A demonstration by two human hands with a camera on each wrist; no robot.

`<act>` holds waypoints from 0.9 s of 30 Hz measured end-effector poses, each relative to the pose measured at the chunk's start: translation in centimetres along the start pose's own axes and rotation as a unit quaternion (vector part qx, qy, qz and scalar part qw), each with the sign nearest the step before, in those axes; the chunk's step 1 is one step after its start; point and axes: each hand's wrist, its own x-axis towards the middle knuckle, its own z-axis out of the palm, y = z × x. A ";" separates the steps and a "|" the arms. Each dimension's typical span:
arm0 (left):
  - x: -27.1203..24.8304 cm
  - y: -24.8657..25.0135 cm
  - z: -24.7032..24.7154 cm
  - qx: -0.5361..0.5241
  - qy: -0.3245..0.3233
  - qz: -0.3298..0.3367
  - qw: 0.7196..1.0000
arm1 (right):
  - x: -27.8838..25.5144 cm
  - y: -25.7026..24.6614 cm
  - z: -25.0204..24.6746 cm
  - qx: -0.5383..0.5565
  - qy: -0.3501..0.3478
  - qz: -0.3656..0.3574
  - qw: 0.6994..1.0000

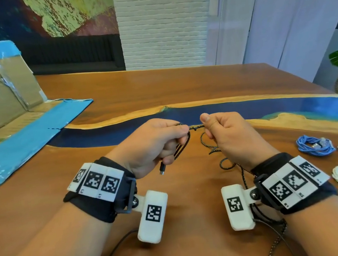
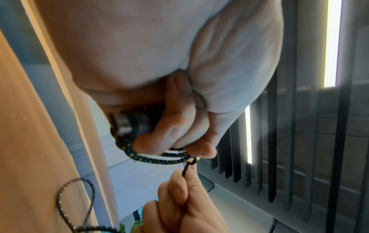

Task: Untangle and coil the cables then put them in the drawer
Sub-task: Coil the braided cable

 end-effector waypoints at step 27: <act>0.4 0.0 0.8 -0.418 -0.050 0.024 0.907 | -0.3 0.7 0.2 0.155 -0.133 0.046 0.978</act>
